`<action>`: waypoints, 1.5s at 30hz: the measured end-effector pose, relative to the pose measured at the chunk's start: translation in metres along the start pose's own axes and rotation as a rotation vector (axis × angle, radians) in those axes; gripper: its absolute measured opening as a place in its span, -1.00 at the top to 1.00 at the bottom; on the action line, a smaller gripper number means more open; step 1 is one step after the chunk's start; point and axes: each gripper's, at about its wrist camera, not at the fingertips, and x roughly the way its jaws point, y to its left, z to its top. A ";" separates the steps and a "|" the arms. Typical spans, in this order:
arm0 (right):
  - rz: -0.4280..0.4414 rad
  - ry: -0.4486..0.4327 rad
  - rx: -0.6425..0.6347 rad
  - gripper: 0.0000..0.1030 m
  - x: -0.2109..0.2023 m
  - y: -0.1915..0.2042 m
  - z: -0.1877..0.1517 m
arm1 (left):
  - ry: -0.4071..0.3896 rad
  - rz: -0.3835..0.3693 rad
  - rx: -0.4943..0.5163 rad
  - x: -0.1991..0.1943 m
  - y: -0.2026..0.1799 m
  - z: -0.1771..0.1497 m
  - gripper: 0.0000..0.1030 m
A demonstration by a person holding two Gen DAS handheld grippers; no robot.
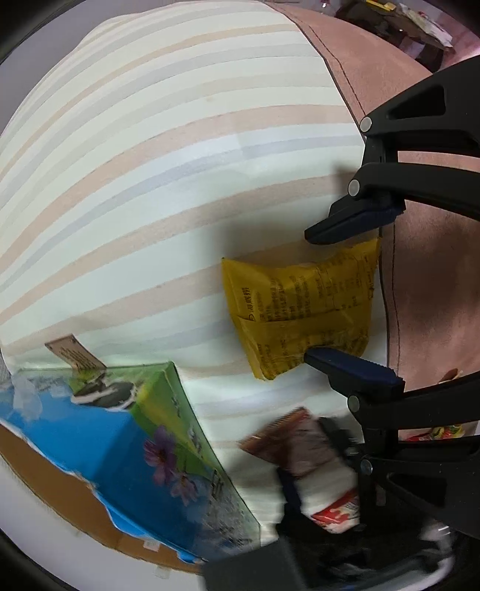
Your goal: Organize snacks
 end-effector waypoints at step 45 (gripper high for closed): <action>-0.054 -0.036 -0.125 0.14 0.033 0.080 -0.068 | -0.060 -0.084 -0.589 -0.014 -0.005 -0.047 -0.03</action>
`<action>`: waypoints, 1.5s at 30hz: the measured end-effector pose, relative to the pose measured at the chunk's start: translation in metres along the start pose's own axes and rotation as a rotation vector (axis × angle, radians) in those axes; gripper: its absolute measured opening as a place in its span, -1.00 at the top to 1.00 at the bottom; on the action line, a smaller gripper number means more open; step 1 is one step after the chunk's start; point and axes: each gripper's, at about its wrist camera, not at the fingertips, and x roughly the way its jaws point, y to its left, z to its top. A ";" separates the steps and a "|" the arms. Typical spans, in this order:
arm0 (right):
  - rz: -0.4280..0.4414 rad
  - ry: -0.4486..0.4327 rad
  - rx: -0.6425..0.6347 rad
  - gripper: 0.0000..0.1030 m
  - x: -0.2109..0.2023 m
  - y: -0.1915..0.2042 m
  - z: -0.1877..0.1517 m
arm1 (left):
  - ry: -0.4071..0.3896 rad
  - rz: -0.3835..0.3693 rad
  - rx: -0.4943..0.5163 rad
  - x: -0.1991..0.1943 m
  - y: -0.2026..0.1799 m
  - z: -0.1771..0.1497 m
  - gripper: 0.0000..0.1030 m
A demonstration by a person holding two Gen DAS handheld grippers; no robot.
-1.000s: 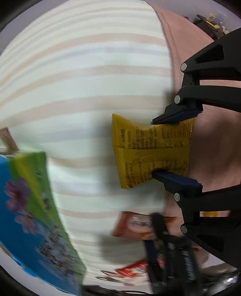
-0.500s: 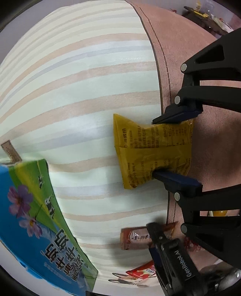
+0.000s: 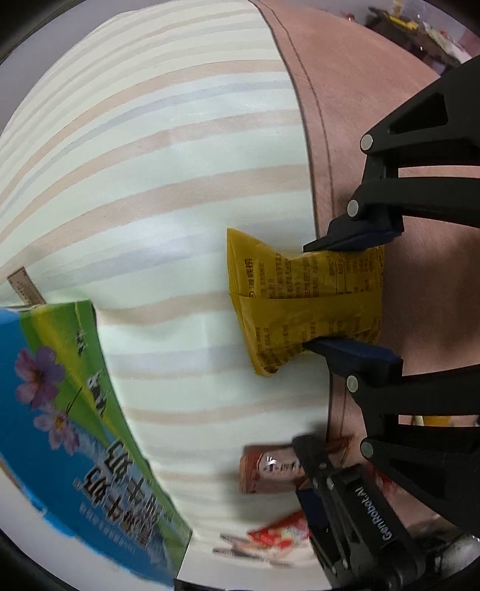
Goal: Organize snacks
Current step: 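Carry the yellow and brown packets into the box and open both tools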
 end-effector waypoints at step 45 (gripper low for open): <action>0.164 -0.071 0.033 -0.89 -0.097 0.034 0.224 | -0.030 -0.109 -0.093 -0.093 0.097 0.185 -0.65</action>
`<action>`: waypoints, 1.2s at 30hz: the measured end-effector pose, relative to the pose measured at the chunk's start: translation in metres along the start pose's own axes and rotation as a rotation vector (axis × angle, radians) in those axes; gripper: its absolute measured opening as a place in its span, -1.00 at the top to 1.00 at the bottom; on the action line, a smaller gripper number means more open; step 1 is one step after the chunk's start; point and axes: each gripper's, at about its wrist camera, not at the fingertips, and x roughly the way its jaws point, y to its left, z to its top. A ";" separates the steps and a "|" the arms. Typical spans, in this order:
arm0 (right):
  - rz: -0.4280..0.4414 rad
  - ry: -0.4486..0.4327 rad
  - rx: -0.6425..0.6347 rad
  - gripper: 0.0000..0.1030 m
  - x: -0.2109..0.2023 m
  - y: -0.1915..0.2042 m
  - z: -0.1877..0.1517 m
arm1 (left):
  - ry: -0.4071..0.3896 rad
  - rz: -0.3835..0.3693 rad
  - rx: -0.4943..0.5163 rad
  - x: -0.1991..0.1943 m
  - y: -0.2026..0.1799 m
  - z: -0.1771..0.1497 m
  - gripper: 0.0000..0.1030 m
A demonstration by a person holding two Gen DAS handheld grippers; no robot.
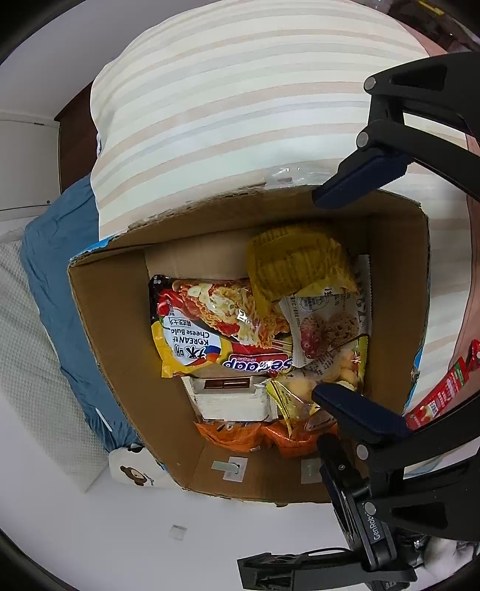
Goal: Organize snacks
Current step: 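Carry the yellow and brown packets into the box and open both tools, then grasp the wrapped round cake with the right tool while the left tool grasps the green gumball bag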
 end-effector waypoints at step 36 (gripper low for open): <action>-0.124 -0.310 -0.186 -0.89 -0.134 0.046 -0.113 | -0.530 0.190 0.126 -0.144 -0.031 -0.138 -0.65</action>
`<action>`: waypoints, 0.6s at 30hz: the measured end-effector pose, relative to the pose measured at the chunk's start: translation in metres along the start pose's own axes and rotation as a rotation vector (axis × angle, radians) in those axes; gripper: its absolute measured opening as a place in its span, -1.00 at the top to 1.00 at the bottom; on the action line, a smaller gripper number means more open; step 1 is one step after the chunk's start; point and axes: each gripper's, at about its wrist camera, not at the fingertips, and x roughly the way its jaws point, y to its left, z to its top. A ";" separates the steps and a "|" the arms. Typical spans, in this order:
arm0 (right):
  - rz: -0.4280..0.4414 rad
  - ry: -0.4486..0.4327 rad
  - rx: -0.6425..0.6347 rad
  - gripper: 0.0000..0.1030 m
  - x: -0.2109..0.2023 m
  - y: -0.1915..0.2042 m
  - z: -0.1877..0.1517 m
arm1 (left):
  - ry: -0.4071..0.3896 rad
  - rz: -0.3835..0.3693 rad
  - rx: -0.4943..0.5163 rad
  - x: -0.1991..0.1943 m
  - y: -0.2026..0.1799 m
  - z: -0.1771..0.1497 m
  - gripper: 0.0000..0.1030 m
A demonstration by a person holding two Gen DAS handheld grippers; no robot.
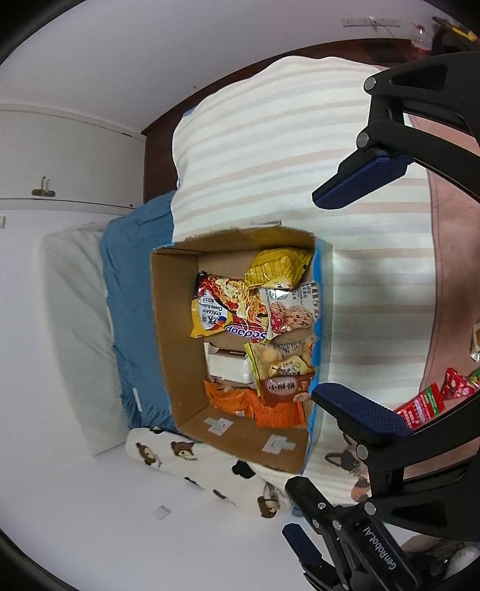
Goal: Organize snacks
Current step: 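Grasp the wrapped round cake with the right tool while the left tool grasps the green gumball bag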
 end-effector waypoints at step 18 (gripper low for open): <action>0.193 0.279 0.028 -0.89 0.028 0.008 -0.133 | 0.157 0.102 -0.076 0.003 0.041 -0.136 -0.65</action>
